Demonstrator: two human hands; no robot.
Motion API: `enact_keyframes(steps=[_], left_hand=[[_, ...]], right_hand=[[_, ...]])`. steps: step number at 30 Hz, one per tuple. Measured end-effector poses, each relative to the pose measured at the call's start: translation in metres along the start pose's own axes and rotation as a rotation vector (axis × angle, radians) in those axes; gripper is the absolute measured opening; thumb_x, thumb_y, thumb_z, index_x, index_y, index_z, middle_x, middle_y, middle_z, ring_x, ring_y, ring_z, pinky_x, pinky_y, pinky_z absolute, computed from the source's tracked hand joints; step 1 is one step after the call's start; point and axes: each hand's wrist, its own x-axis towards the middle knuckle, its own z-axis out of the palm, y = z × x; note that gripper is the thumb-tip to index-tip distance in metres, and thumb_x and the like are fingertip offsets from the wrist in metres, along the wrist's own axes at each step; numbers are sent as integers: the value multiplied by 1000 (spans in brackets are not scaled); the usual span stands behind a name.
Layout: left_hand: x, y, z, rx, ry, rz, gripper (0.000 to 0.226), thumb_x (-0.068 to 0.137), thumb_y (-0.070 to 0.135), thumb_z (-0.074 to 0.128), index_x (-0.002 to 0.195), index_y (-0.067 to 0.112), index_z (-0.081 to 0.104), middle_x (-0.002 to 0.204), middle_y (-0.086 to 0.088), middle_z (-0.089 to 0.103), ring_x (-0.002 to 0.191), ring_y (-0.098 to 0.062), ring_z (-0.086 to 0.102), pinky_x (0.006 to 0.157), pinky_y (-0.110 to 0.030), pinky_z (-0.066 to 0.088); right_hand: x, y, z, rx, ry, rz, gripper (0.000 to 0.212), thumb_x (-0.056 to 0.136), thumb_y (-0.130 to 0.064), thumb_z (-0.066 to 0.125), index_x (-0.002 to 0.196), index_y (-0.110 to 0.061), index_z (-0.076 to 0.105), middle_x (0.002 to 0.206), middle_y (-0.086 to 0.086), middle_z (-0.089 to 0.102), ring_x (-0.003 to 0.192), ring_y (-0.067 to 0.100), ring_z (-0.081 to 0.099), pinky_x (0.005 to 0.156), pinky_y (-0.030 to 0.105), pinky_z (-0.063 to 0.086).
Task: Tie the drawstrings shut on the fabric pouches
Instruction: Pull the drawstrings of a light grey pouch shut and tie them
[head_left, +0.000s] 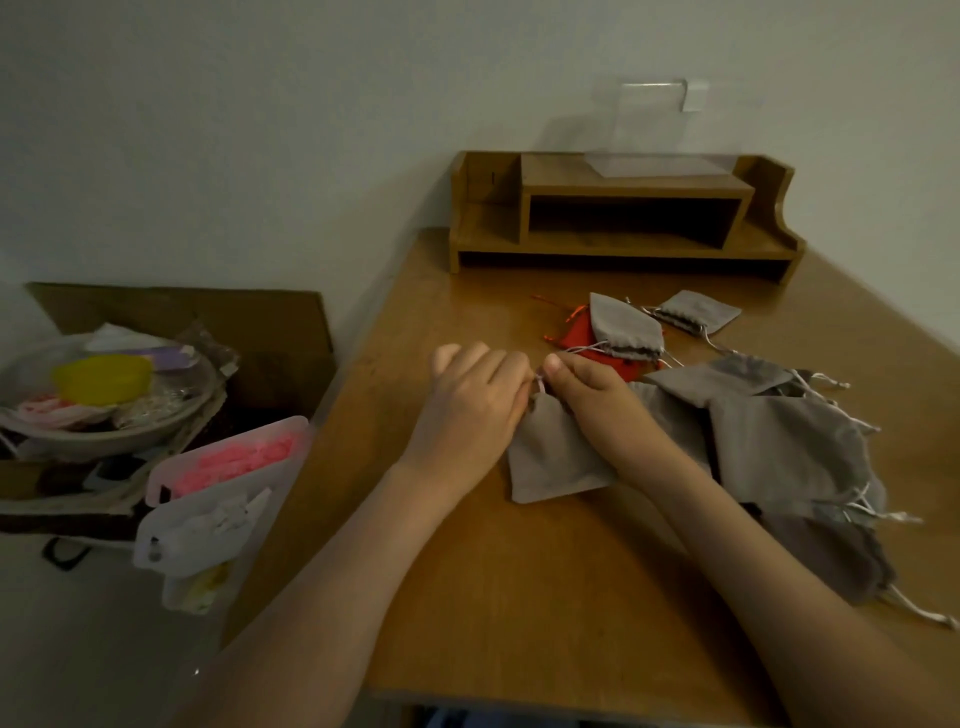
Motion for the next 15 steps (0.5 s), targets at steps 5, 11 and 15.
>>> enact_keyframes(steps=[5, 11, 15], left_hand=[[2, -4, -1, 19, 128, 121, 17, 91, 15, 54, 79, 11, 66, 79, -1, 66, 81, -15, 53, 78, -28, 30], [2, -5, 2, -12, 218, 140, 8, 92, 14, 59, 85, 13, 63, 78, 0, 67, 76, -15, 60, 78, -28, 31], [1, -3, 3, -134, 210, 23, 15, 93, 26, 55, 100, 15, 47, 83, -3, 68, 83, -9, 52, 82, -29, 33]], right_hand=[[0, -4, -1, 264, -73, 161, 27, 99, -28, 46, 83, -16, 64, 70, -3, 65, 62, 6, 60, 62, 19, 49], [2, -1, -6, 530, -129, 100, 22, 97, -11, 46, 89, -6, 66, 81, 4, 71, 74, 12, 66, 65, 21, 52], [4, 0, -7, 515, -129, 63, 14, 93, -11, 52, 89, -6, 64, 85, 9, 64, 79, 17, 59, 70, 24, 49]])
